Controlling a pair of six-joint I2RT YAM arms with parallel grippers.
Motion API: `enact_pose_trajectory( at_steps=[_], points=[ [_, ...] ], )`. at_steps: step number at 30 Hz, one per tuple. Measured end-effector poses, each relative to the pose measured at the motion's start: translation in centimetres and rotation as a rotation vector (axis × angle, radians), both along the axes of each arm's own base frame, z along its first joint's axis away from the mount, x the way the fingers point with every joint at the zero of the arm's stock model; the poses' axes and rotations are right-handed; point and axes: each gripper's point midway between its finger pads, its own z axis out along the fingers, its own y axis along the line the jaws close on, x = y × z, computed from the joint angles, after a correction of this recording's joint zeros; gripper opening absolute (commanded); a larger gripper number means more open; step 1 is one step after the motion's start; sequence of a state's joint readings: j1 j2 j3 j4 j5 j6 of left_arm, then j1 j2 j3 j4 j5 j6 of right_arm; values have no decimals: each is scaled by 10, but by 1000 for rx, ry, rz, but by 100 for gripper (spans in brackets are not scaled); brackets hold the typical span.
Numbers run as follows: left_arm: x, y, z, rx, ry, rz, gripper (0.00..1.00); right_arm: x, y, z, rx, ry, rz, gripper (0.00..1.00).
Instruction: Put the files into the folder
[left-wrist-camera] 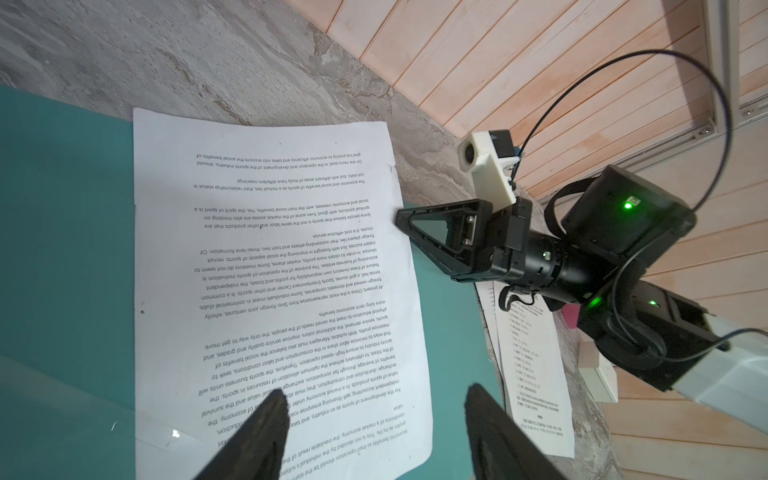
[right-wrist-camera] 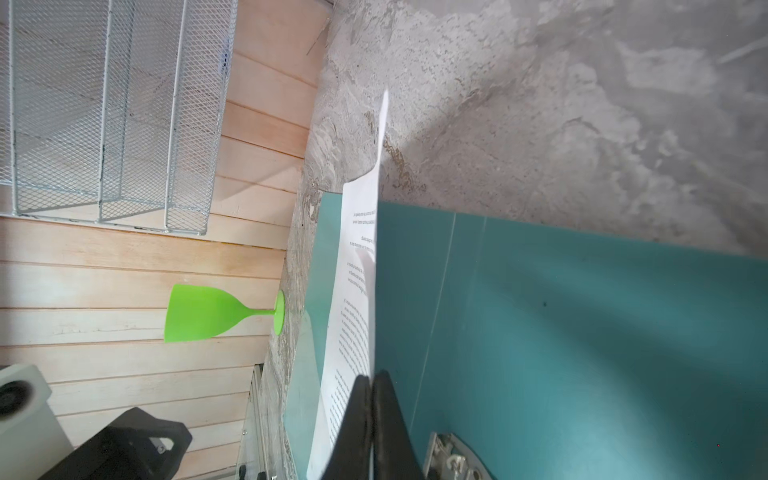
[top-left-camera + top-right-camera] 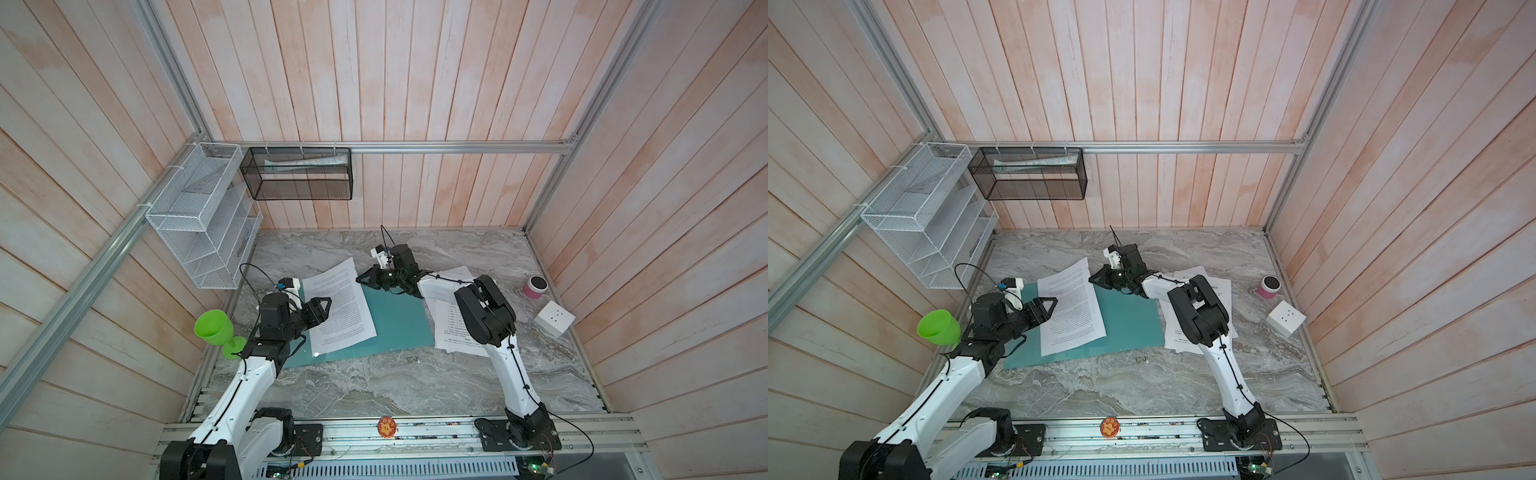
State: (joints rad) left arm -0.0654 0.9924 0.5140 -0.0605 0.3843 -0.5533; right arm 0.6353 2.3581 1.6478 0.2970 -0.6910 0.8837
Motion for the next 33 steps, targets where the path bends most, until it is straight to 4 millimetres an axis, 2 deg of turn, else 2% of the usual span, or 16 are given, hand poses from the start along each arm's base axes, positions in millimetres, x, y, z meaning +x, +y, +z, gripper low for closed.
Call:
enact_pose_trajectory(
  at_steps=[12,17,19,21,29,33],
  points=[
    [-1,0,-2,-5,9,4,70,-2,4,-3,-6,55,-37,0],
    [-3,0,-6,-5,20,5,70,-9,6,-13,-44,84,-32,0],
    [-3,0,-6,-5,20,5,70,-10,6,-19,-75,92,-26,14],
    [-3,0,-6,-6,20,5,70,-9,6,-25,-102,94,-20,19],
    [-5,0,-12,-9,34,8,70,-17,5,-42,-132,121,25,20],
    [-7,1,-17,-9,42,8,69,-22,8,-56,-132,150,62,20]
  ],
)
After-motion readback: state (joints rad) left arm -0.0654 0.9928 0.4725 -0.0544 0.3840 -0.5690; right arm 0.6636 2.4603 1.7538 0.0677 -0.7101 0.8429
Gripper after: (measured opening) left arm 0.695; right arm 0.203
